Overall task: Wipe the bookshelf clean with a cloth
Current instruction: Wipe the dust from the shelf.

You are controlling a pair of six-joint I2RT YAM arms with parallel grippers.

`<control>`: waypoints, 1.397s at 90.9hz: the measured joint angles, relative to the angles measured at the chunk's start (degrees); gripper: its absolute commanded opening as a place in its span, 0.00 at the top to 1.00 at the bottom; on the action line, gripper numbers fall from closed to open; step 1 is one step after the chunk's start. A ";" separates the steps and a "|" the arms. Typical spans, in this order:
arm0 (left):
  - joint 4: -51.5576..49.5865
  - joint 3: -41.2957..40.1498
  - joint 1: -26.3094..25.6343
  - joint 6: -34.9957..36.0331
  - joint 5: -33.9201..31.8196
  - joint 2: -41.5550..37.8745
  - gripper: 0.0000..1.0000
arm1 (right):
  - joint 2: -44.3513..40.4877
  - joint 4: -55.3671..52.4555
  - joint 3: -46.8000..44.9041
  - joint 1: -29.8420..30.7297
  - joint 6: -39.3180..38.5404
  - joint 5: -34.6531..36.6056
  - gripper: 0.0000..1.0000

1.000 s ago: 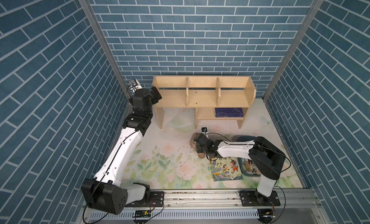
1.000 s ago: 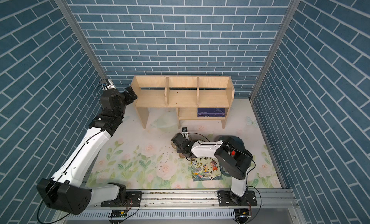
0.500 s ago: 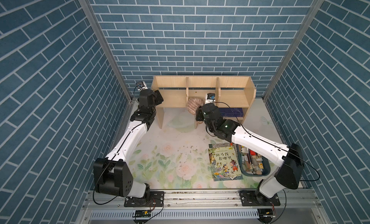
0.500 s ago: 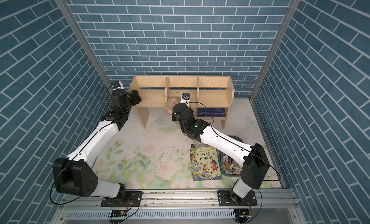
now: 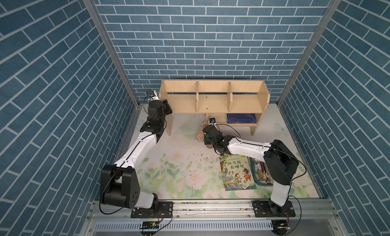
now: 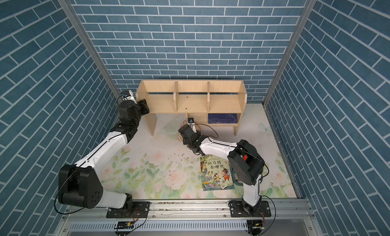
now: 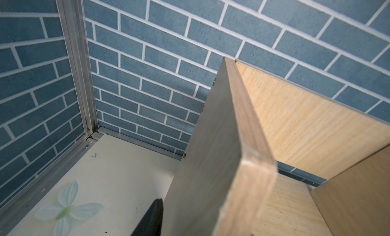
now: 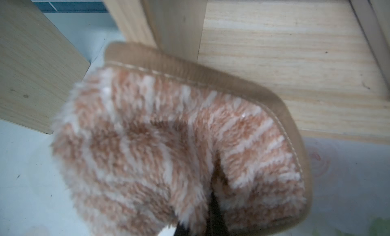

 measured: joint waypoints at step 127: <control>1.14 -1.31 0.33 6.54 0.74 -0.94 0.94 | -20.90 4.17 -24.50 -26.84 1.31 -4.11 1.00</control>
